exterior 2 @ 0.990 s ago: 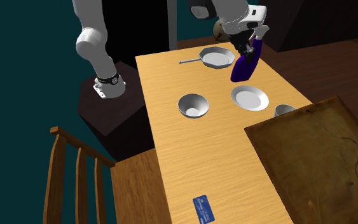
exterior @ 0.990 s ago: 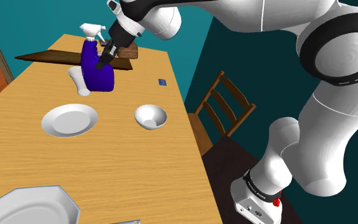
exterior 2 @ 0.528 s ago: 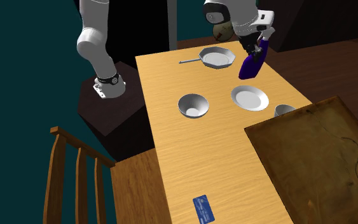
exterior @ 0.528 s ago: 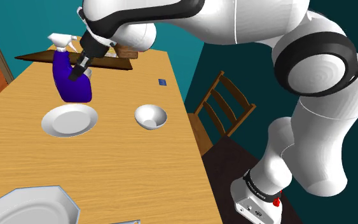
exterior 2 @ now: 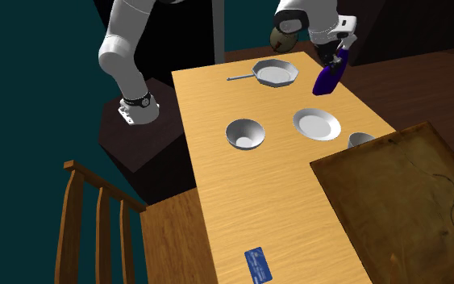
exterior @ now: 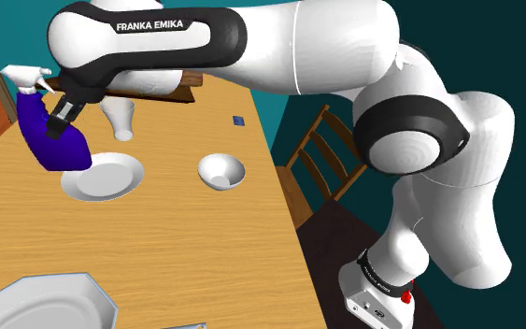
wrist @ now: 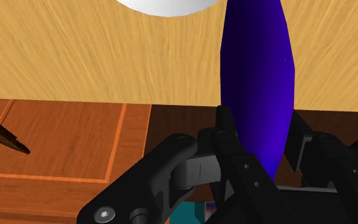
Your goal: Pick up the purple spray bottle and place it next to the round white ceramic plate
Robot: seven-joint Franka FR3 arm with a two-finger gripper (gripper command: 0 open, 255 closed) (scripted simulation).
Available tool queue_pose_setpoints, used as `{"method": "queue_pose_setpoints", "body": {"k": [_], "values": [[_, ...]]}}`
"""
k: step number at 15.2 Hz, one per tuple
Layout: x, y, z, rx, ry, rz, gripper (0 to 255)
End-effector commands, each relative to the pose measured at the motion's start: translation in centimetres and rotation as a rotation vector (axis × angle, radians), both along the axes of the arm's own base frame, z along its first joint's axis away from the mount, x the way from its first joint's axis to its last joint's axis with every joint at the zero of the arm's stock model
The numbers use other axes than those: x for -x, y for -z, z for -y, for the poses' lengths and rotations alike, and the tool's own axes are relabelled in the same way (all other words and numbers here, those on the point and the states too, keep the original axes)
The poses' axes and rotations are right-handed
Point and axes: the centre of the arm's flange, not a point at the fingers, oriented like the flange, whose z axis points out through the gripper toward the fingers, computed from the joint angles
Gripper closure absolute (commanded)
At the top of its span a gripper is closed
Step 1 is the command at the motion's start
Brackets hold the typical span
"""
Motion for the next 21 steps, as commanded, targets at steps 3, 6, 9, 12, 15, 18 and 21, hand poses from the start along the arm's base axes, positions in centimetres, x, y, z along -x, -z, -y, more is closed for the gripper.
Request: {"method": "queue_pose_setpoints", "body": {"k": [3,6,9,12,15,18,21], "values": [[-0.2,1.7,-5.1,-0.001,0.001,0.000,255],[-0.5,2.9,-8.8,-0.001,0.001,0.000,255],[-0.5,4.5,-8.8,-0.001,0.001,0.000,255],[-0.5,6.0,-8.8,-0.001,0.001,0.000,255],[-0.5,7.6,-8.8,-0.001,0.001,0.000,255],[-0.5,9.2,-8.8,-0.001,0.001,0.000,255],[-0.5,10.8,-8.8,-0.001,0.001,0.000,255]]}}
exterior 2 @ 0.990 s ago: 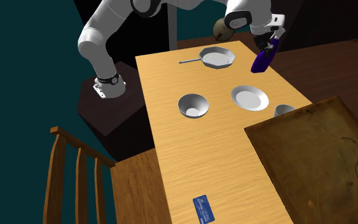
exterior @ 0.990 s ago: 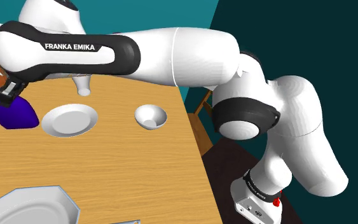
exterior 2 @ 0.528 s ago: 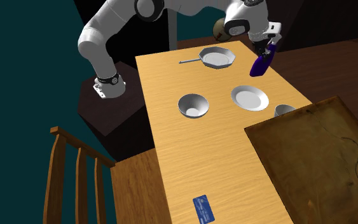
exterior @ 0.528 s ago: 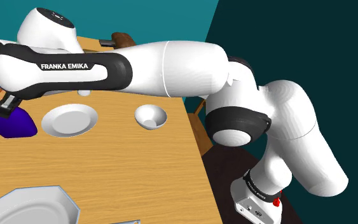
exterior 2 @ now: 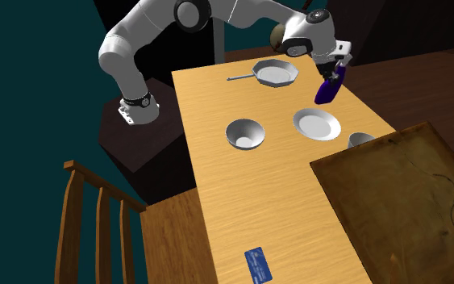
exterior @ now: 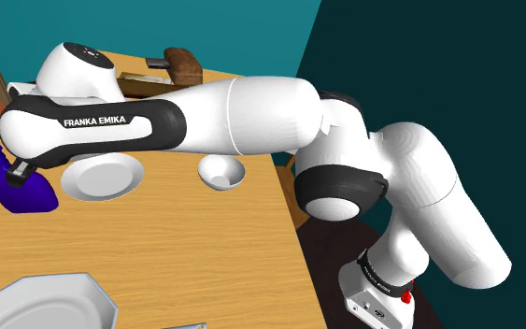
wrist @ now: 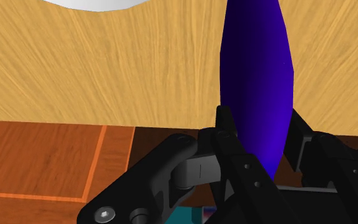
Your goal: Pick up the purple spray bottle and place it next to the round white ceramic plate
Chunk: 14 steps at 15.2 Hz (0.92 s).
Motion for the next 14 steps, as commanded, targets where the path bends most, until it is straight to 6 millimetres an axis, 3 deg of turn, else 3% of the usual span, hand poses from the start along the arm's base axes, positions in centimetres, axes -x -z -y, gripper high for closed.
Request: {"method": "queue_pose_setpoints", "body": {"k": [1,8,9,14], "values": [[0.17,0.71,-0.04,0.000,0.000,0.001,255],[0.17,0.71,-0.04,0.000,0.000,0.001,255],[0.16,0.71,-0.04,0.000,0.000,0.001,0],[0.16,0.71,-0.04,0.000,0.000,0.001,0]]}}
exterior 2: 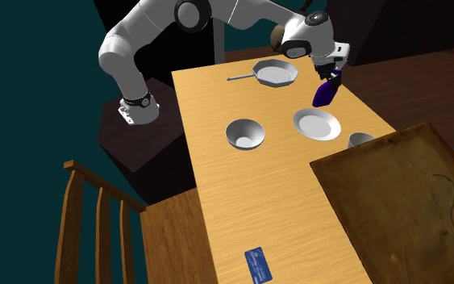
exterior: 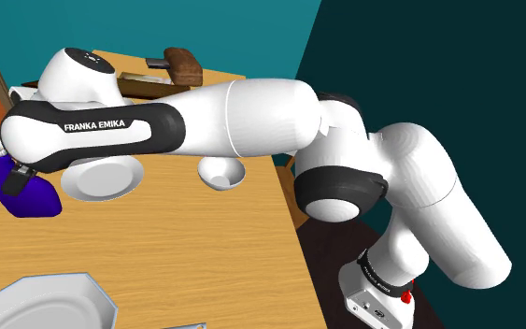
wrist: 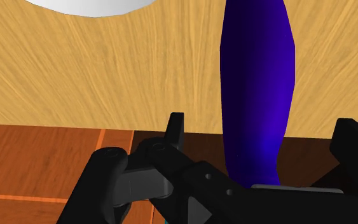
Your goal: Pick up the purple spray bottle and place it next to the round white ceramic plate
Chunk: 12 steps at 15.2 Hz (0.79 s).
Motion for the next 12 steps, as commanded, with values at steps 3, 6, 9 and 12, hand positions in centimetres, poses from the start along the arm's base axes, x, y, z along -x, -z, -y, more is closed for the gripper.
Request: {"method": "queue_pose_setpoints", "body": {"k": [3,6,9,12], "values": [[1.2,-3.3,1.7,0.000,0.000,0.000,0],[1.5,-4.2,2.2,0.000,0.000,0.000,0],[1.5,-4.2,2.2,0.000,0.000,0.000,0],[1.5,-4.2,2.2,0.000,0.000,0.000,0]]}}
